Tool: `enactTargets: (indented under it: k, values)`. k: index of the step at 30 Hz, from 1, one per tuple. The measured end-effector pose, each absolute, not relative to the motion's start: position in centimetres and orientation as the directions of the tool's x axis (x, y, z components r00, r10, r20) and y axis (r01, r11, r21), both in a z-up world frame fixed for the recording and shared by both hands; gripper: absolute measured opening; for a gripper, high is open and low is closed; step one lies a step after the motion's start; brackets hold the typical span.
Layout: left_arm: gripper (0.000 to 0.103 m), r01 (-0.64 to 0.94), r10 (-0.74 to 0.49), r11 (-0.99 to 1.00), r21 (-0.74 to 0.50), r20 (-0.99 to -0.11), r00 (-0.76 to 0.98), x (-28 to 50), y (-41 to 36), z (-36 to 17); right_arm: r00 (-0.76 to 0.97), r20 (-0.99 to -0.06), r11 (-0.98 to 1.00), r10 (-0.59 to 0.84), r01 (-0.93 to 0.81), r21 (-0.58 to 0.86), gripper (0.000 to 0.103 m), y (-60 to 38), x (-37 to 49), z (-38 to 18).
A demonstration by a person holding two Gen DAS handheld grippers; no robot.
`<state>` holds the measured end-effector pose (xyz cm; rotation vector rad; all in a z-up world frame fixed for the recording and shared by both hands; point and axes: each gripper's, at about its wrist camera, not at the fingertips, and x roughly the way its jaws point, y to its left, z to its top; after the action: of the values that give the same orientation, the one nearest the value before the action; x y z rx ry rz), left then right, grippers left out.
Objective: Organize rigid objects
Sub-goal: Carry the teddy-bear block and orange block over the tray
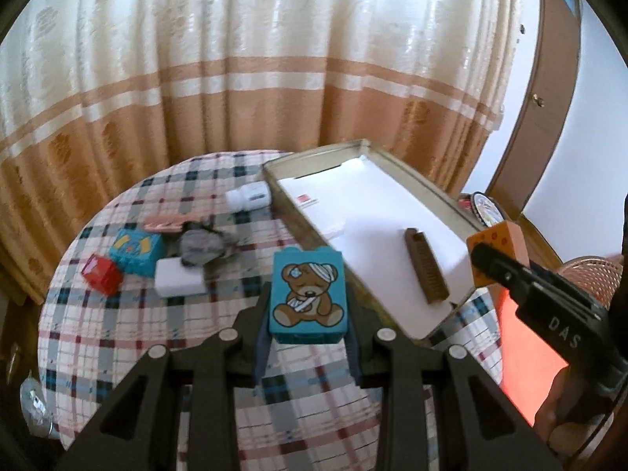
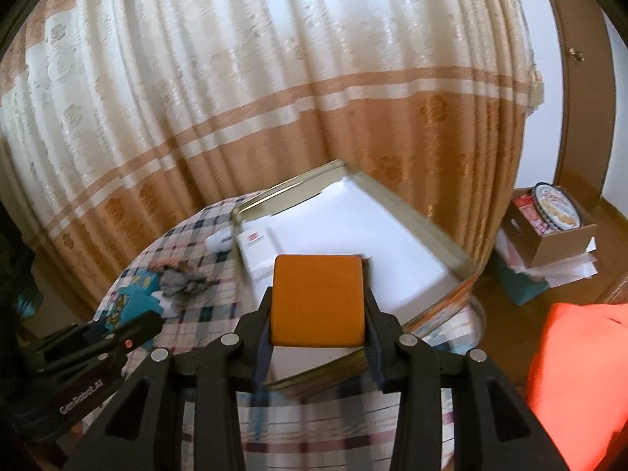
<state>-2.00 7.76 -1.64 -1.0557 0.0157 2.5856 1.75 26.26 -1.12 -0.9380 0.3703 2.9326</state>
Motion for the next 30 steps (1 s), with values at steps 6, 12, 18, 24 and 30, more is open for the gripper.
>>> enactTargets:
  k: [6, 12, 18, 24, 30]
  values:
    - [0.031, -0.349, 0.331, -0.93, -0.115, -0.673, -0.661, -3.0, 10.5, -1.3, -0.823, -0.567, -0.967, 0.041, -0.175, 0.183, 0.042, 29.2, 1.2, -0.7]
    - [0.031, -0.366, 0.337, -0.925, -0.104, -0.674, -0.657, -4.7, 13.5, -1.3, -0.819, -0.565, -0.97, 0.099, -0.207, 0.131, 0.042, 30.9, -0.3, -0.6]
    - [0.031, -0.371, 0.329, -0.923, -0.097, -0.698, -0.636, -6.2, 16.1, -2.3, -0.808, -0.577, -0.971, 0.119, -0.216, 0.102, 0.042, 31.6, -1.9, -1.4]
    - [0.031, -0.369, 0.312, -0.926, -0.086, -0.723, -0.617, -7.5, 17.8, -3.5, -0.796, -0.588, -0.97, 0.144, -0.23, 0.074, 0.042, 32.4, -3.3, -2.3]
    - [0.031, -0.362, 0.303, -0.928, -0.087, -0.742, -0.598, -8.5, 18.5, -4.7, -0.775, -0.612, -0.973, 0.156, -0.226, 0.038, 0.042, 32.6, -4.8, -3.9]
